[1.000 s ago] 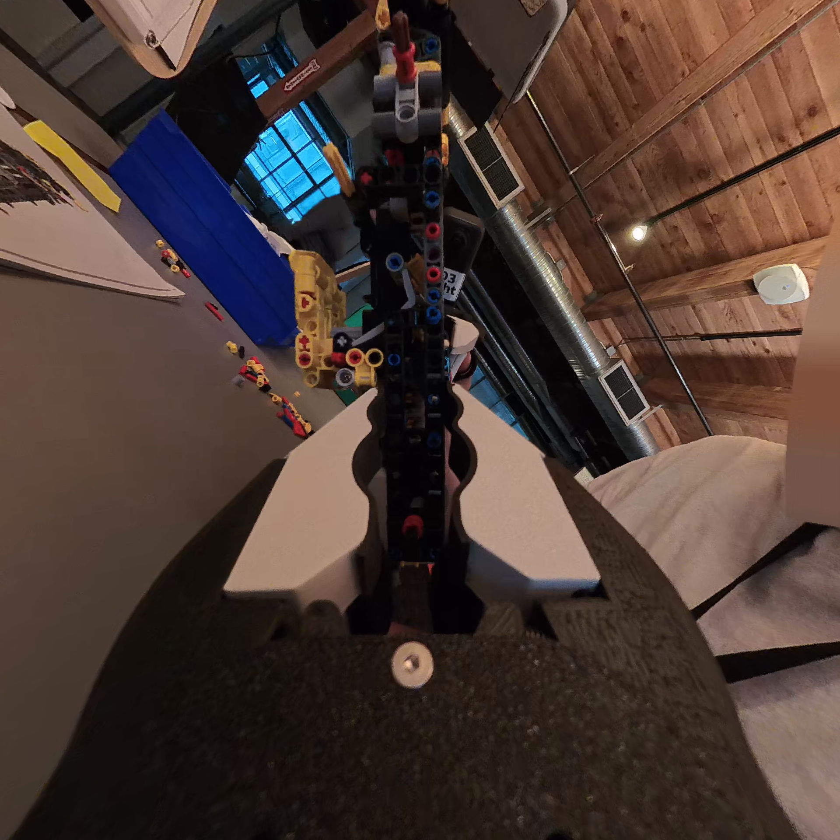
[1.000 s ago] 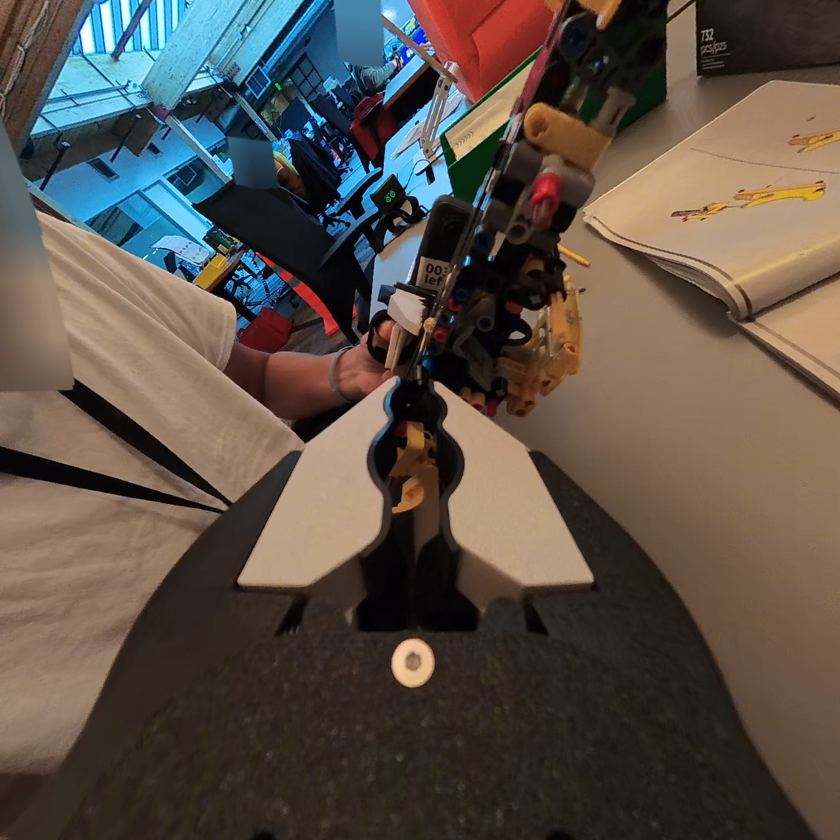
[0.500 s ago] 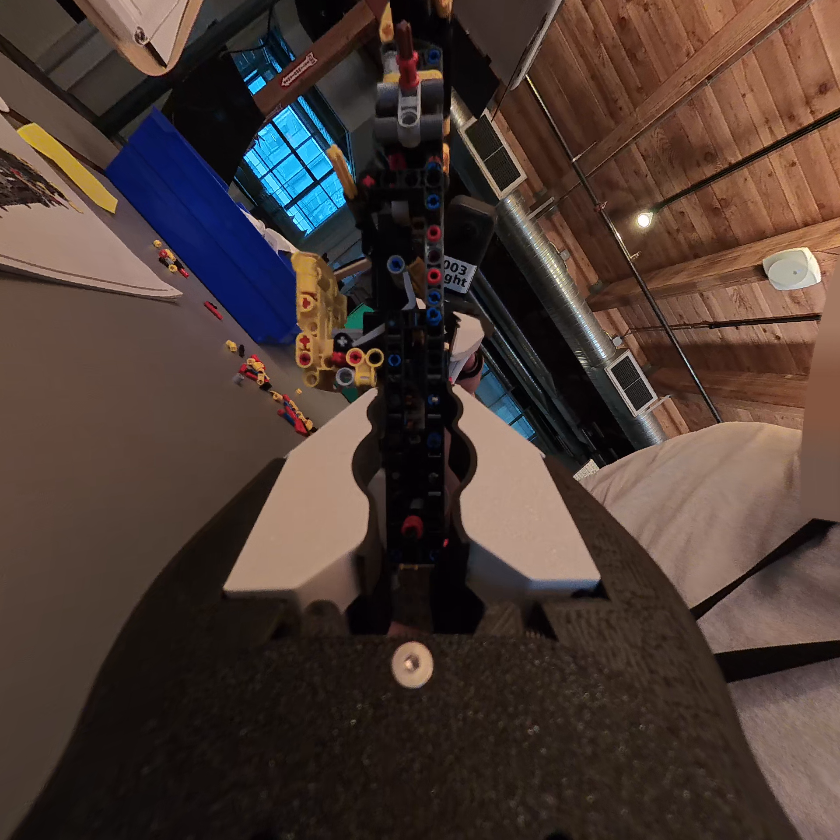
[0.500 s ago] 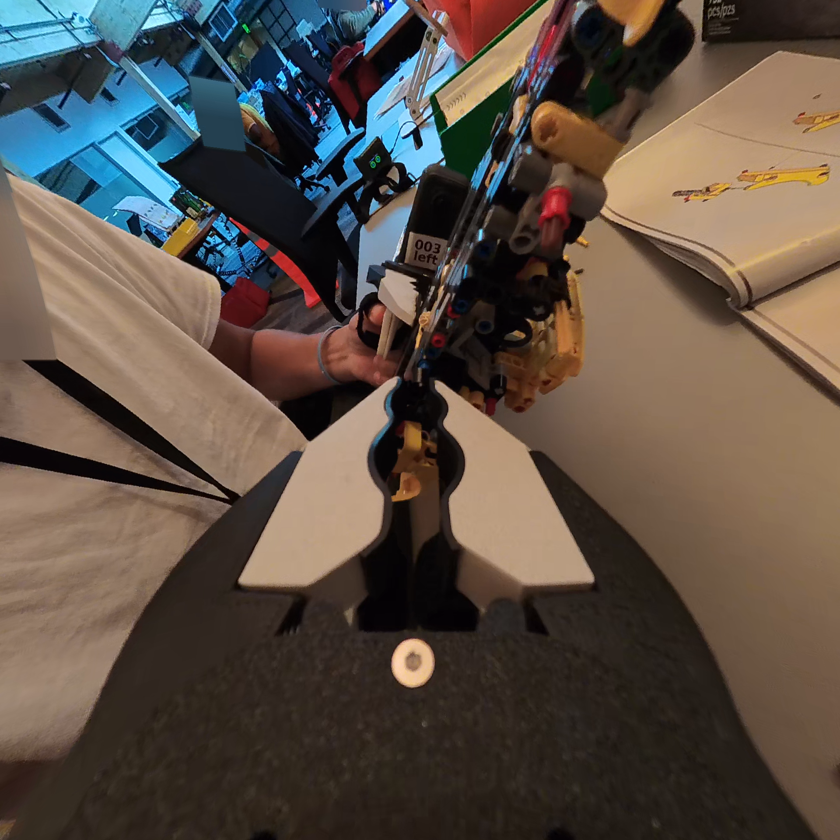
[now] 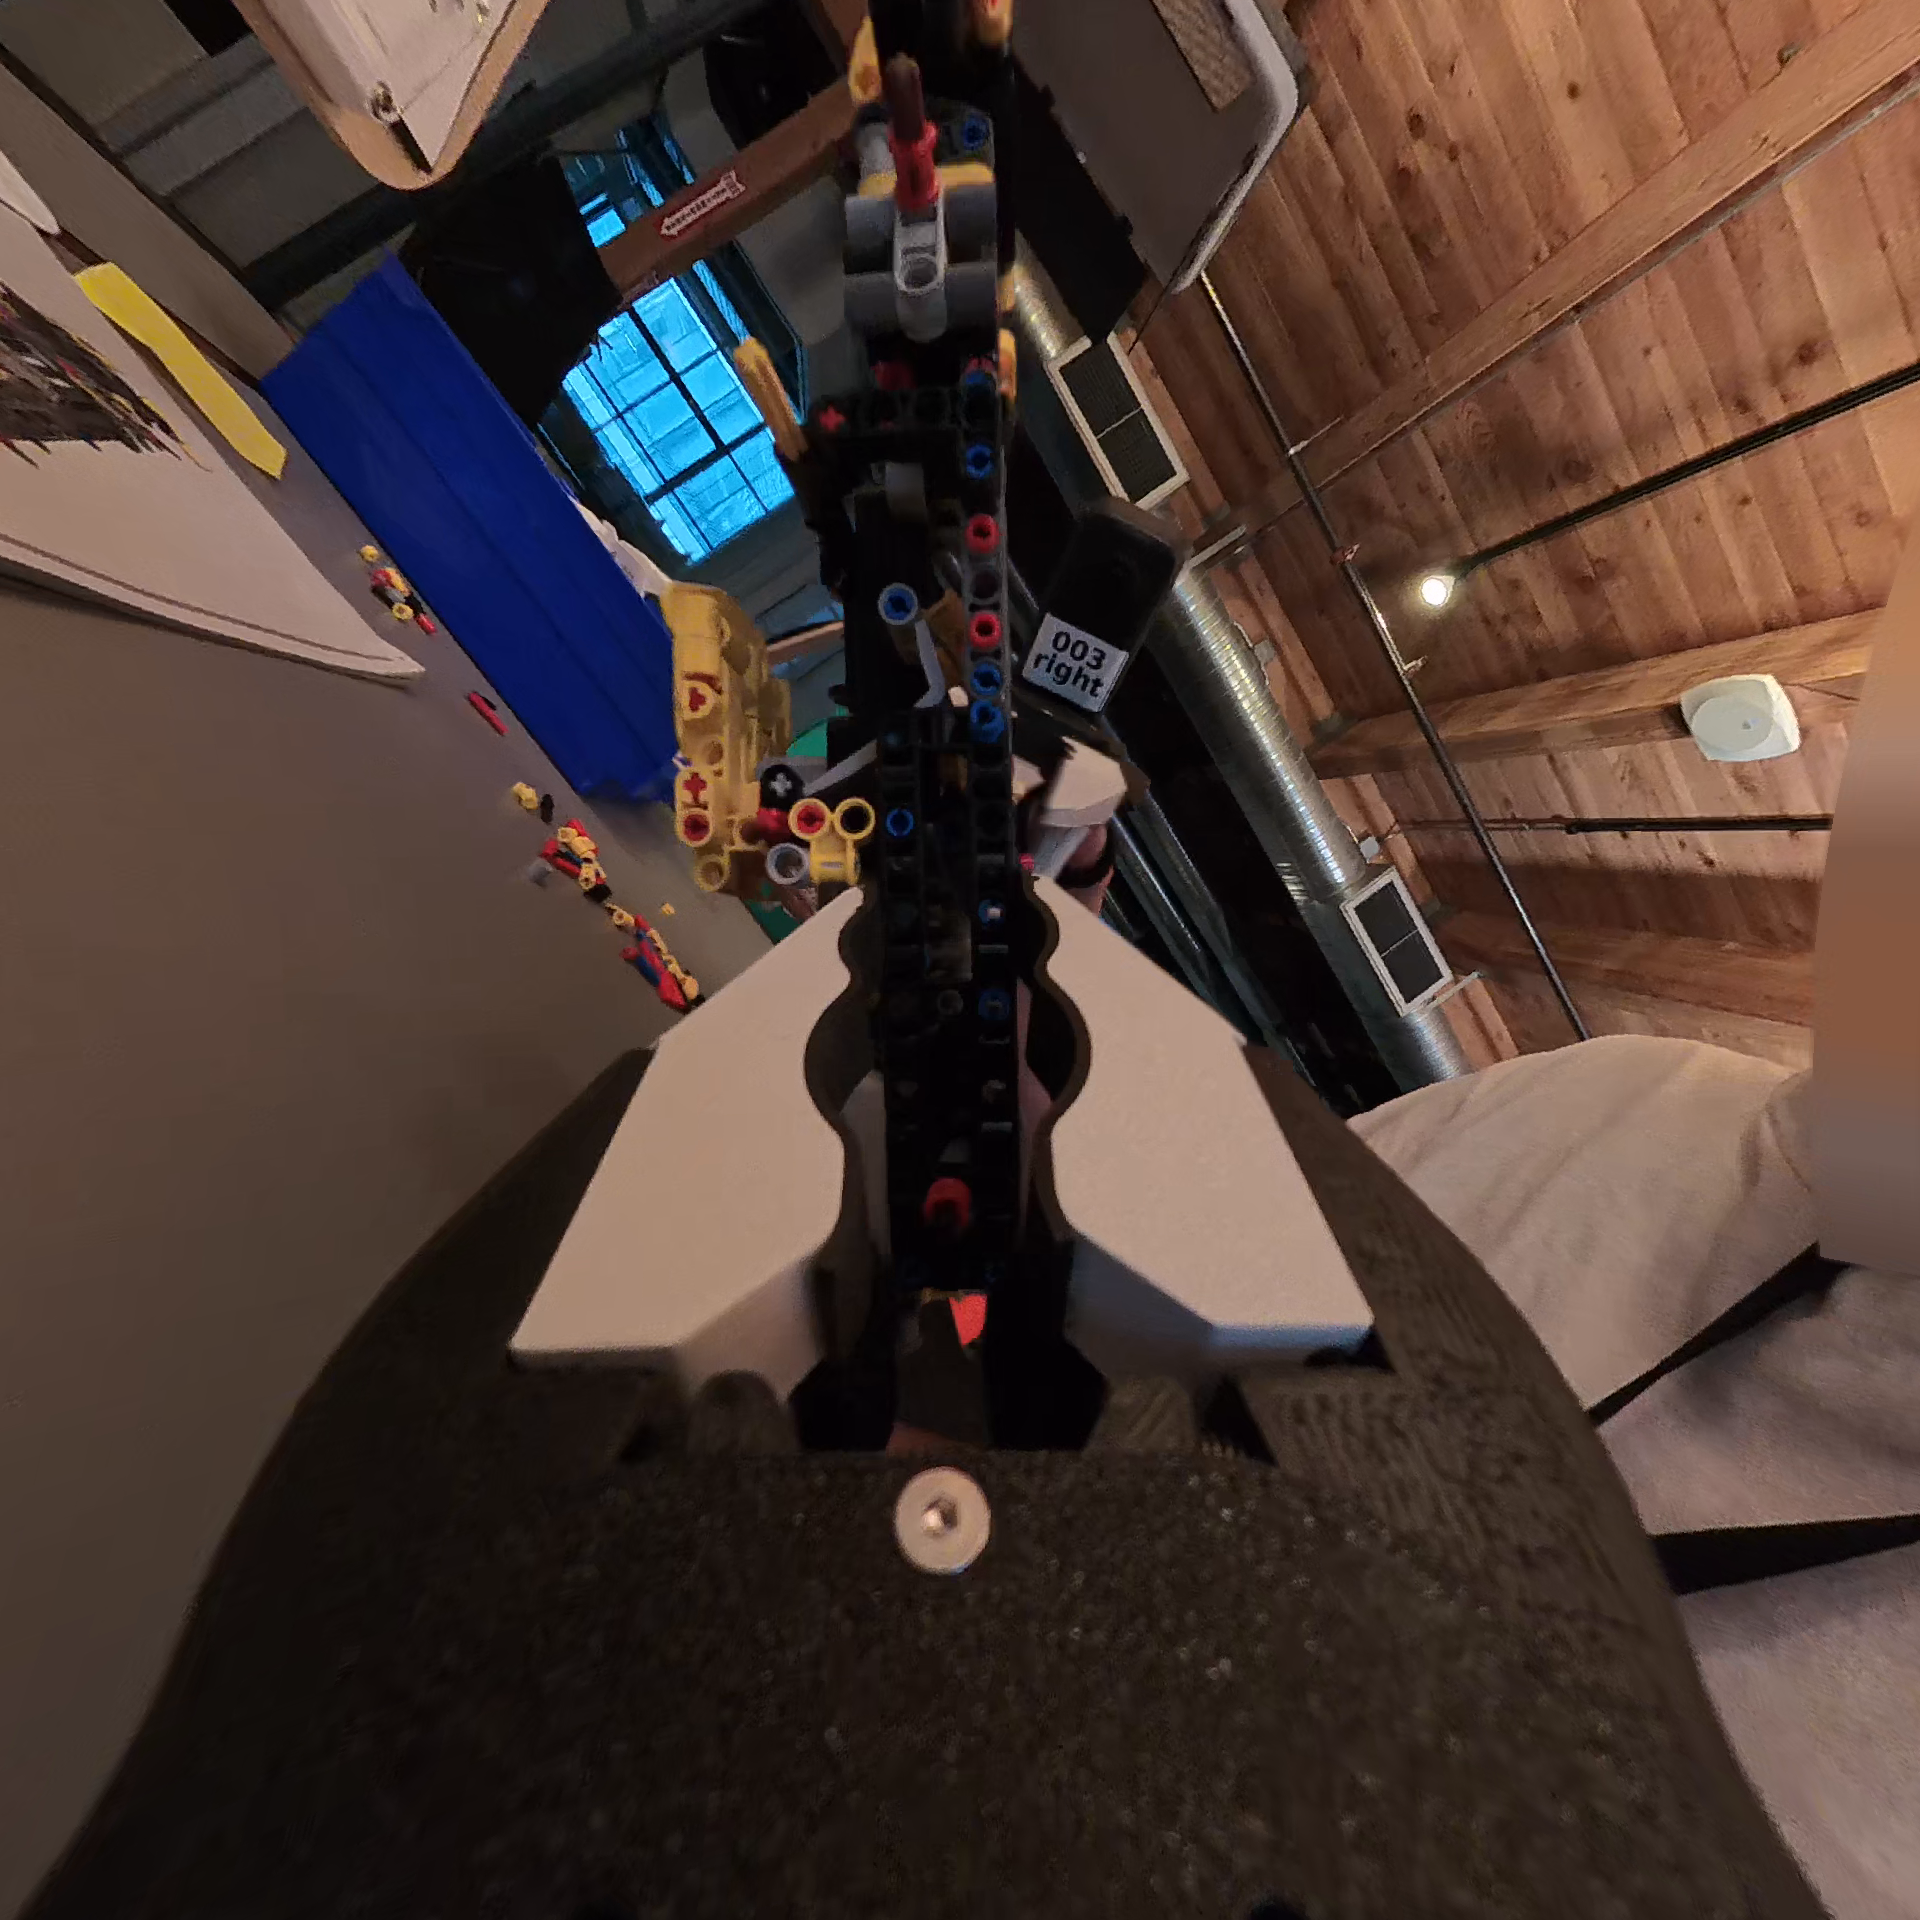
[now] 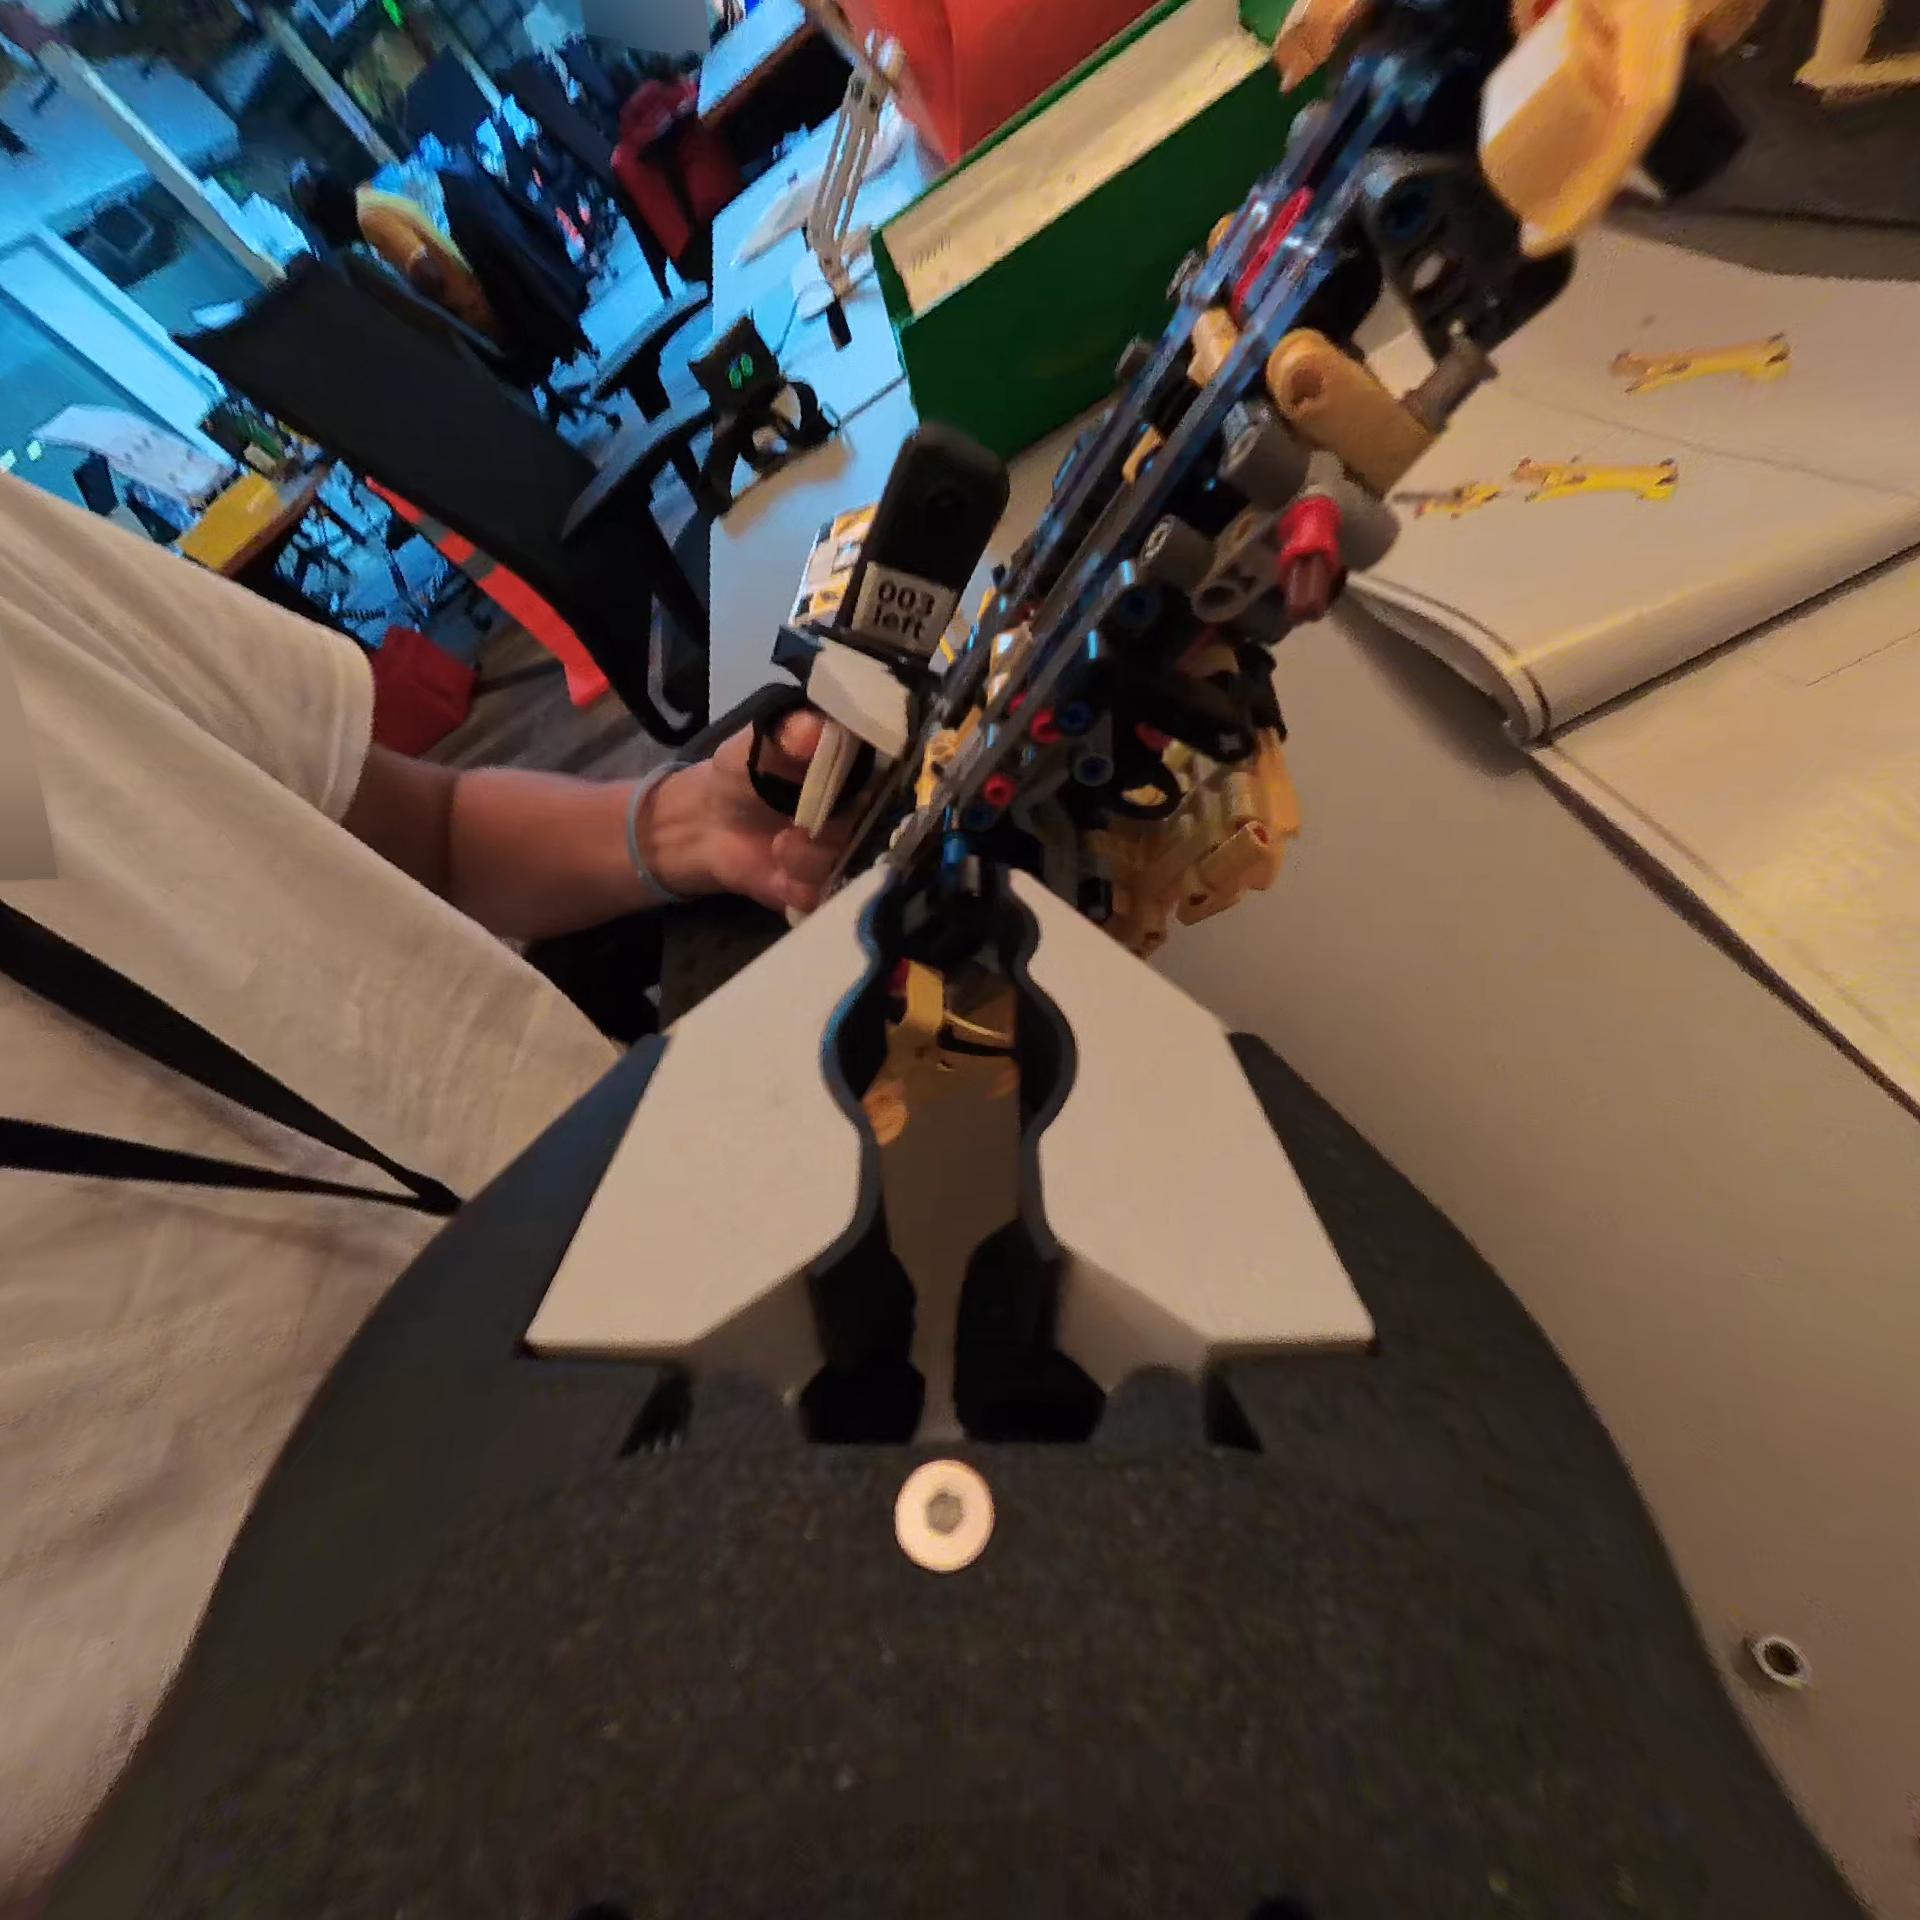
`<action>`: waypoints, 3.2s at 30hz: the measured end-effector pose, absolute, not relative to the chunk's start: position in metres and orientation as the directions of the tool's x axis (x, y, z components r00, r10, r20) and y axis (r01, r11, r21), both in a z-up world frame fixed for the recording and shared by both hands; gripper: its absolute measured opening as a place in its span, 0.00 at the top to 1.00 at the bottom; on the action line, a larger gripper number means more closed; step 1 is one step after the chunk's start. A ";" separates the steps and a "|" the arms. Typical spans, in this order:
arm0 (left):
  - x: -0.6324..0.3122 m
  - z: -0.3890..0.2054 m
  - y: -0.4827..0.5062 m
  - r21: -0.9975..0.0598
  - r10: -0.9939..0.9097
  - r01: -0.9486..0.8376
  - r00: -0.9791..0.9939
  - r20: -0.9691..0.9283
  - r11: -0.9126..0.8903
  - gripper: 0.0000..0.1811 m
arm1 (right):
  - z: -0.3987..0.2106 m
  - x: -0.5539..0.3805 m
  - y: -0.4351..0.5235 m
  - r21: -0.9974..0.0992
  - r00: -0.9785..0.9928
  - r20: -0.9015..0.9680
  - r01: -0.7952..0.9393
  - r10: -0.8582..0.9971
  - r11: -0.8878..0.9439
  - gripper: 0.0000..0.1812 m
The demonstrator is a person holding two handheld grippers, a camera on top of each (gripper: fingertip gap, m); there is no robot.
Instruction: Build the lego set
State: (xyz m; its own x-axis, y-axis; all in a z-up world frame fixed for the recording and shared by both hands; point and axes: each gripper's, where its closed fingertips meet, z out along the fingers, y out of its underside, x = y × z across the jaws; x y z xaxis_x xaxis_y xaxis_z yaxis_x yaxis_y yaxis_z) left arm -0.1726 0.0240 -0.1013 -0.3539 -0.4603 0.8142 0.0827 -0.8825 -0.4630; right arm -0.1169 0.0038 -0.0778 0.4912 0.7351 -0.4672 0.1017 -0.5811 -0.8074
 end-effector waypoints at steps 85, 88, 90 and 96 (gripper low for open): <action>-0.178 -0.088 0.023 -0.588 -0.607 0.165 -0.321 0.727 -0.792 0.87 | -0.081 -0.125 -0.004 -0.650 0.305 -0.736 -0.067 0.605 -0.757 0.96; -0.179 -0.086 0.020 -0.617 -0.633 0.164 -0.315 0.707 -0.770 0.87 | -0.080 -0.124 -0.006 -0.627 0.279 -0.759 -0.069 0.588 -0.776 0.96; -0.178 -0.086 0.018 -0.631 -0.645 0.159 -0.312 0.698 -0.759 0.87 | -0.080 -0.124 -0.008 -0.622 0.269 -0.765 -0.070 0.586 -0.780 0.96; -0.180 -0.079 0.014 -0.656 -0.670 0.171 -0.332 0.664 -0.735 0.87 | -0.070 -0.122 -0.013 -0.616 0.206 -0.782 -0.103 0.589 -0.781 0.97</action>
State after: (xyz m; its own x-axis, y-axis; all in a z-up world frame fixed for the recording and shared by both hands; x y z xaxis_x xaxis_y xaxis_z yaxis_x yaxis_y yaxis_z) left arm -0.1799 0.0143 -0.0794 -0.3320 -0.6700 0.6640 0.1712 -0.7350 -0.6561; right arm -0.1224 -0.0130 -0.0704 0.2064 0.5887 -0.7815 -0.1027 -0.7813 -0.6156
